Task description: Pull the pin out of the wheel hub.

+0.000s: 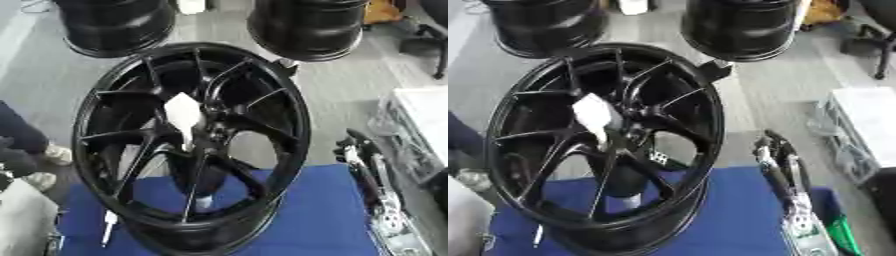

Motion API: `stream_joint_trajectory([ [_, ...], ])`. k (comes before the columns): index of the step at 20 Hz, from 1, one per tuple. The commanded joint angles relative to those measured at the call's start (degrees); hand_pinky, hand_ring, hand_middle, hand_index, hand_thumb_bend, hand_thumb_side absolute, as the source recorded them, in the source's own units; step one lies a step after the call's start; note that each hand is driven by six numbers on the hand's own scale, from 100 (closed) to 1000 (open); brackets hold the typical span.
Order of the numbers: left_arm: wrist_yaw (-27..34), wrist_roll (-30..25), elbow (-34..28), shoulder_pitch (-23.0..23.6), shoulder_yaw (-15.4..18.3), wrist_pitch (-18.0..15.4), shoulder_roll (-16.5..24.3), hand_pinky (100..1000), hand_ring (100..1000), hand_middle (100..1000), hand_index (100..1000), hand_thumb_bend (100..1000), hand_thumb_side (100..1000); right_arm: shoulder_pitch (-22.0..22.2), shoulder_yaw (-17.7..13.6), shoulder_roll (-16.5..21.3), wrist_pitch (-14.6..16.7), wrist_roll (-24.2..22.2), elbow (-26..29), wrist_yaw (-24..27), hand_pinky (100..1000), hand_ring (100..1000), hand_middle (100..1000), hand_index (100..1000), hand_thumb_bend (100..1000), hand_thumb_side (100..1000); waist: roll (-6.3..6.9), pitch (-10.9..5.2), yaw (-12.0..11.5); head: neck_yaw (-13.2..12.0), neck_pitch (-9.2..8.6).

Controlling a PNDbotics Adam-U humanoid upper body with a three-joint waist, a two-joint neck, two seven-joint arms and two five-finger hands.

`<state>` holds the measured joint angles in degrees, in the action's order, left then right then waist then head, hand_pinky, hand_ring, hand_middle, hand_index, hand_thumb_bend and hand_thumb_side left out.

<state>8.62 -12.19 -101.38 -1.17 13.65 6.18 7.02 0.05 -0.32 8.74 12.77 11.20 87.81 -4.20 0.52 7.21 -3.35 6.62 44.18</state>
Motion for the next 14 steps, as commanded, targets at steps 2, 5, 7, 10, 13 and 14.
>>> stream_joint_trajectory([
  [2, 0.37, 0.02, -1.00, -0.58, 0.31, -0.25, 0.60, 661, 580, 575, 755, 323, 752, -0.22, -0.06, 0.23, 0.11, -0.10, 1.06, -0.19, 668, 660, 644, 860, 100, 691, 0.02, -0.37, 0.07, -0.06, -0.07],
  [5, 0.44, 0.05, -1.16, -0.64, 0.39, -0.38, 0.71, 661, 581, 576, 755, 331, 747, -0.23, -0.09, 0.23, 0.11, -0.09, 1.05, -0.18, 668, 660, 644, 861, 100, 691, 0.01, -0.40, 0.08, -0.07, -0.07],
  [7, 0.65, 0.15, -1.36, -0.76, 0.50, -0.52, 0.87, 661, 582, 577, 755, 337, 741, -0.22, -0.11, 0.23, 0.08, -0.05, 0.99, -0.16, 667, 660, 644, 861, 100, 693, 0.01, -0.42, 0.08, -0.08, -0.07],
  [10, 1.30, 0.22, -2.17, -1.13, 0.62, -1.22, 2.14, 663, 585, 580, 756, 352, 712, -0.22, -0.09, 0.24, 0.07, -0.07, 0.93, -0.16, 667, 660, 644, 861, 100, 694, 0.03, -0.45, 0.16, -0.05, -0.07],
  [13, 3.37, 0.08, -4.42, -1.91, 0.61, -3.78, 6.96, 671, 595, 589, 761, 353, 647, -0.18, -0.21, 0.37, 0.00, 0.03, 0.79, -0.17, 667, 660, 644, 861, 100, 700, 0.27, -0.55, 0.18, 0.05, -0.07],
  [14, 4.57, -0.01, -5.98, -2.50, 0.36, -5.74, 10.79, 672, 597, 590, 762, 354, 630, -0.14, -0.30, 0.49, -0.05, 0.13, 0.68, -0.20, 667, 660, 644, 861, 100, 700, 0.48, -0.62, 0.16, 0.13, -0.07],
])
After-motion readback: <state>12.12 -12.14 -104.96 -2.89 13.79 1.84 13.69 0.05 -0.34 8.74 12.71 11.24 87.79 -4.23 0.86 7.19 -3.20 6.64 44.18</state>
